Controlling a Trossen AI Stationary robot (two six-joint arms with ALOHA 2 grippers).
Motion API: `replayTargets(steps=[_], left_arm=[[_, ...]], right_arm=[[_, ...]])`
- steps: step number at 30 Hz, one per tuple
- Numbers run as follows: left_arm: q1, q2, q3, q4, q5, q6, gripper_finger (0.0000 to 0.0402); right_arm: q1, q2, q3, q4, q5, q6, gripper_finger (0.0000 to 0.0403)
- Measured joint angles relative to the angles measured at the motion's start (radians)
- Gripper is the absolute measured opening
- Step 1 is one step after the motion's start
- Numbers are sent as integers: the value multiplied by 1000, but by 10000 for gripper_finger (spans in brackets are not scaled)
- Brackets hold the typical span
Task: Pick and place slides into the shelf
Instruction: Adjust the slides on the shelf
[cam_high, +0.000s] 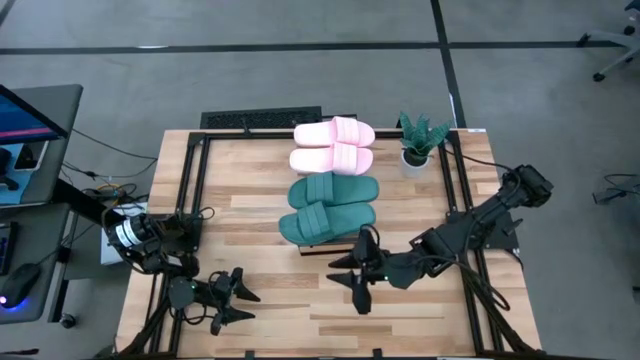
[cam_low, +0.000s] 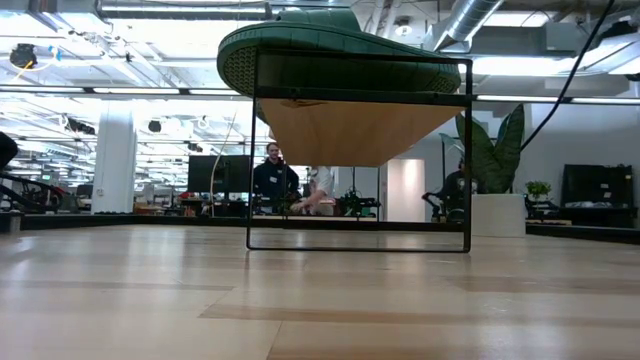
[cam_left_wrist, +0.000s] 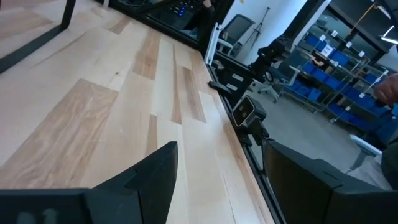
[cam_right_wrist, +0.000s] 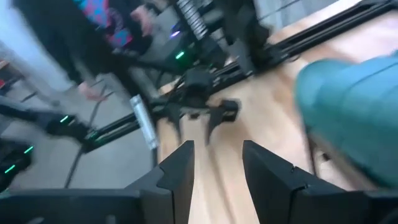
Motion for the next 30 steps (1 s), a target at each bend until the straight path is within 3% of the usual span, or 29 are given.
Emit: replayTargets(steps=[7,11,18,24,30], left_arm=[[0,0,0,0,0,0,226],[0,0,0,0,0,0,226],[0,0,0,0,0,0,226],[0,0,0,0,-1,0,226],[0,0,0,0,-1,0,226]], right_arm=[[-6,0,-1,-22,152,8,129],[-6,0,-1,-37,187,25,129],[3,1,-2,-61,183,27,129],[-12,1,-2,-92,61,22,129],[-48,1,-2,-110,37,47,129]])
